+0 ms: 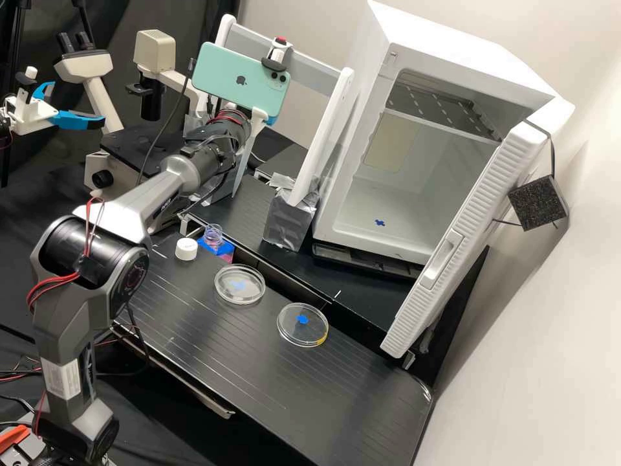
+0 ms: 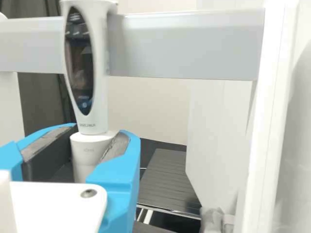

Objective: Use the pipette

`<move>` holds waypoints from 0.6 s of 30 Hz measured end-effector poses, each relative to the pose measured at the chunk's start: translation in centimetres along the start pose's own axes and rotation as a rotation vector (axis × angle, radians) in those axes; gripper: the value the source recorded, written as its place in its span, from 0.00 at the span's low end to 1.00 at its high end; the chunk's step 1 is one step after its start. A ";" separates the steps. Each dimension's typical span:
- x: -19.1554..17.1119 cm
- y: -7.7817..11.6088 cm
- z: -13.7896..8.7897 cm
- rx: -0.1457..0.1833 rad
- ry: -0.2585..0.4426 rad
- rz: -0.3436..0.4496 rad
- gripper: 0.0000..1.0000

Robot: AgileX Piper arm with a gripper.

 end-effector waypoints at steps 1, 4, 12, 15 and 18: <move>0.0 0.0 0.0 0.000 -0.001 0.007 1.00; 0.0 0.0 -0.1 0.002 -0.004 0.018 1.00; 0.0 -0.5 0.8 -0.003 -0.027 0.039 1.00; -1.0 -1.0 1.4 0.027 -0.041 0.031 1.00; -2.7 -0.9 2.0 0.023 -0.062 0.042 1.00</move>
